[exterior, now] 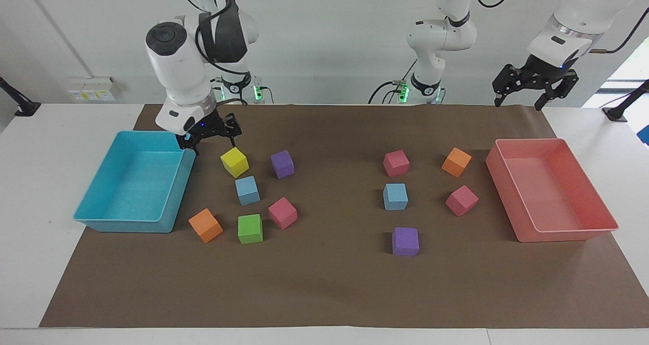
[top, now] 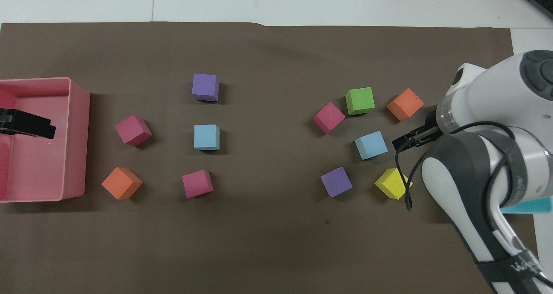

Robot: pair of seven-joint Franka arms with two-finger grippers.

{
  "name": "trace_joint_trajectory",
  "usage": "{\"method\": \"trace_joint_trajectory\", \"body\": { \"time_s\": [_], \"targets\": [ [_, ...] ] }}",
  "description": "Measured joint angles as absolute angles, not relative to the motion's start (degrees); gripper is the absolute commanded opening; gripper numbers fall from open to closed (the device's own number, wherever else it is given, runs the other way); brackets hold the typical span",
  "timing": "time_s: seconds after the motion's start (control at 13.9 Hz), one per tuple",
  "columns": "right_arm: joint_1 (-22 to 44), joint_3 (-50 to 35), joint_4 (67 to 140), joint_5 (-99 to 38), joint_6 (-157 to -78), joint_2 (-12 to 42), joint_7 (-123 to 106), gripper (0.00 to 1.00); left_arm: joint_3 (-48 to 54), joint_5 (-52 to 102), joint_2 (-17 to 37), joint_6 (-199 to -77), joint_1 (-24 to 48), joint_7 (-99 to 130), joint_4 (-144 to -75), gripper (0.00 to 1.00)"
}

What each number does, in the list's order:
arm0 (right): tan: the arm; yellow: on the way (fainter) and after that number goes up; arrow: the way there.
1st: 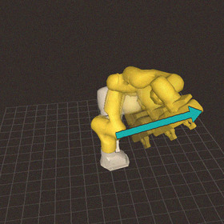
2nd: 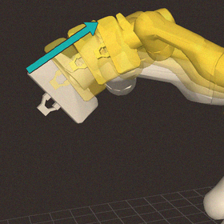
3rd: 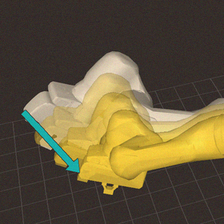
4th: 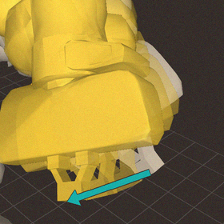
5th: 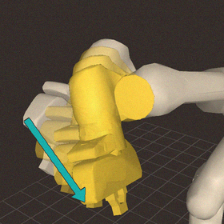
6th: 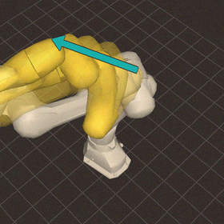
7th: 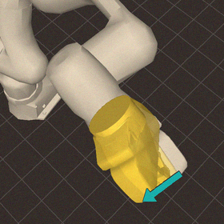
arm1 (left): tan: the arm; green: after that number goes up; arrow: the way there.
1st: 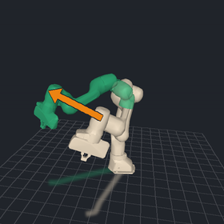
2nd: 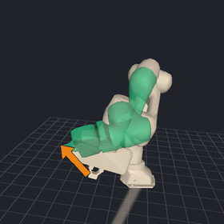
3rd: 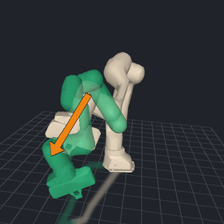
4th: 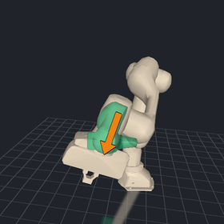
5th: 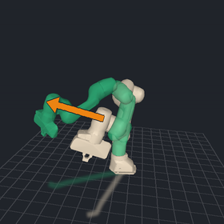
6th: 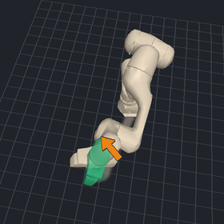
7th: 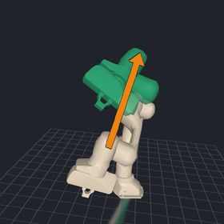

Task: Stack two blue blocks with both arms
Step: 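Lower the right gripper and grasp the light blue cube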

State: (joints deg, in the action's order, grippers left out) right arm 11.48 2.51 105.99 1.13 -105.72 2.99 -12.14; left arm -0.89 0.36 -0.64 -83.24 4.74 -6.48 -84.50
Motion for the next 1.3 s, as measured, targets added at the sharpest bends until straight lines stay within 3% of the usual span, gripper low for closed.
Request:
{"method": "trace_joint_trajectory", "body": {
  "time_s": [0.58,1.3],
  "targets": [
    [13.23,2.49,115.42,-0.01,-118.92,6.07,-16.89,1.00,-0.89,0.36,-0.64,-83.24,4.74,-6.48,-84.50,1.00],
    [14.84,2.48,121.56,-1.13,-131.23,11.04,-18.28,1.00,-0.89,0.36,-0.64,-83.24,4.74,-6.48,-84.50,1.00]
  ]
}}
